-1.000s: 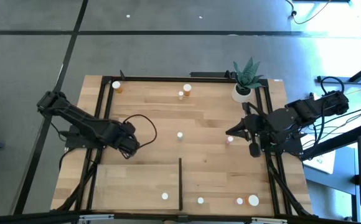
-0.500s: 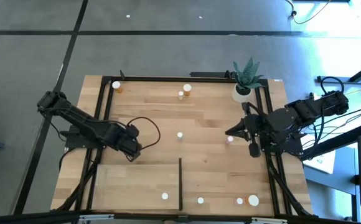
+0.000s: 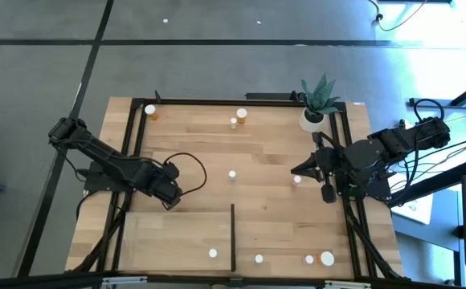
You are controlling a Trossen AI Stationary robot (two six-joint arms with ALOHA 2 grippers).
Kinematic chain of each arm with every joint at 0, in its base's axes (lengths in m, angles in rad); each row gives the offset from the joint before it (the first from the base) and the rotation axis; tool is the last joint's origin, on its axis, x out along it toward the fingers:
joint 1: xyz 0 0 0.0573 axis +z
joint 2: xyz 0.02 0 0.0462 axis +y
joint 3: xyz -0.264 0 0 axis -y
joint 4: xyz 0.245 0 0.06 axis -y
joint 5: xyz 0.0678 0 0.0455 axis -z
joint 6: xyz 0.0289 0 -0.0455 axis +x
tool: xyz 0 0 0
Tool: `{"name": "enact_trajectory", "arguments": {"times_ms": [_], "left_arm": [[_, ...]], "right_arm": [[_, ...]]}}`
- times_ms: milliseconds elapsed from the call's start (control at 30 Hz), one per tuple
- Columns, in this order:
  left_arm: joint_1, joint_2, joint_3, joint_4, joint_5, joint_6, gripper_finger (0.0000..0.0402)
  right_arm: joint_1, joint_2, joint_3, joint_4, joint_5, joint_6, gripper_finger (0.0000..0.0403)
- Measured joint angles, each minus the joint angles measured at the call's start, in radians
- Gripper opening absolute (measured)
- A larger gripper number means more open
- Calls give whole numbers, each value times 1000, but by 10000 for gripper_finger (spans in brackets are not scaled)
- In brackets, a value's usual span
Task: Pick and place medicine bottles onto shelf by color
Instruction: Put the left blue pill bottle on the shelf
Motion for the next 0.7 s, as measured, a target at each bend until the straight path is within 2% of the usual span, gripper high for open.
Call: {"name": "enact_trajectory", "arguments": {"times_ms": [200, 433, 700], "left_arm": [[9, 21, 0, -2, -3, 0, 204], [10, 22, 0, -27, -51, -13, 204], [26, 21, -96, -8, -1, -38, 204]], "right_arm": [[0, 0, 0, -1, 0, 0, 22], [0, 0, 0, -1, 0, 0, 22], [0, 0, 0, -1, 0, -4, 22]]}}
